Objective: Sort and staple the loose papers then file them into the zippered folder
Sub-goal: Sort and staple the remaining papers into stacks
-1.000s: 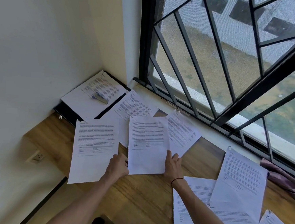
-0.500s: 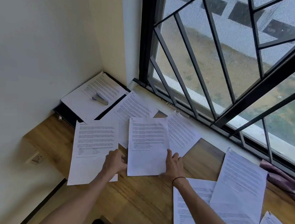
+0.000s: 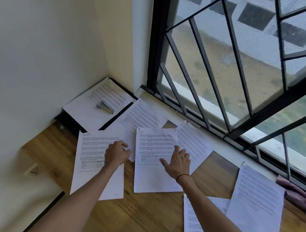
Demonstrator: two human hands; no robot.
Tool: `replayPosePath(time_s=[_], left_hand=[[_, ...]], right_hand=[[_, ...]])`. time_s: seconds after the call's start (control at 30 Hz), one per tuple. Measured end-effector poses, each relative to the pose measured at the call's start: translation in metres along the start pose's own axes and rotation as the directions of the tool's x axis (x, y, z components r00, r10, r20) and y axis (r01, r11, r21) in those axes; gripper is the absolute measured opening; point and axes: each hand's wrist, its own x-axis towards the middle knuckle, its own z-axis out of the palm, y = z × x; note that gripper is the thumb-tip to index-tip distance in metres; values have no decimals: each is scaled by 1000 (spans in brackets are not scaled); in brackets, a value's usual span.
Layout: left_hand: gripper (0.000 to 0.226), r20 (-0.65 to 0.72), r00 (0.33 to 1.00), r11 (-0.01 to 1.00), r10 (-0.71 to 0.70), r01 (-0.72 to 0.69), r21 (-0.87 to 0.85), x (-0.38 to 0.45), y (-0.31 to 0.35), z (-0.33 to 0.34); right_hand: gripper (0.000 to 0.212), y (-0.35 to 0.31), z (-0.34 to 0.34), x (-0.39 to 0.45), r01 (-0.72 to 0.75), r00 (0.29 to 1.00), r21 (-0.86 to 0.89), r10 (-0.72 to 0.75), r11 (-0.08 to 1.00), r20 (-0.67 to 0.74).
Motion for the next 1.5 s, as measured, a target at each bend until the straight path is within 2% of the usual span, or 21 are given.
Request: replayPosePath(time_s=[0.37, 0.5, 0.63, 0.8, 0.9, 1.0, 1.1, 1.23, 1.4, 1.5], left_hand=[[26, -48, 988, 963, -145, 130, -234, 90, 6, -46], [27, -71, 968, 914, -242, 203, -351, 147, -16, -50], [14, -126, 943, 891, -308, 240, -386, 168, -3, -77], [24, -180, 897, 856, -404, 301, -420, 186, -7, -88], [21, -194, 880, 838, -434, 315, -446, 192, -11, -92], [26, -194, 878, 836, -438, 318, -447, 197, -16, -92], [30, -161, 879, 840, -448, 352, -413, 203, -19, -88], [30, -146, 891, 857, -430, 353, -375, 208, -25, -83], [35, -139, 922, 908, -362, 315, -277, 206, -15, -76], [39, -216, 946, 960, -242, 202, -193, 189, 4, -64]], right_hand=[[85, -102, 4, 79, 97, 995, 52, -97, 994, -4], [84, -144, 9, 110, 159, 987, 53, -159, 986, -2], [80, -190, 15, 139, 252, 967, 90, -254, 964, 18], [70, -259, 23, 171, 417, 905, 137, -424, 898, 21], [66, -297, 34, 189, 484, 872, 87, -488, 871, 40], [66, -323, 48, 202, 486, 874, -29, -486, 873, 21], [60, -333, 54, 207, 516, 856, -112, -516, 849, 30], [44, -330, 49, 211, 510, 860, -57, -507, 858, 62], [44, -294, 25, 208, 456, 880, 184, -472, 871, 57], [29, -254, 5, 202, 391, 911, 290, -412, 874, 14]])
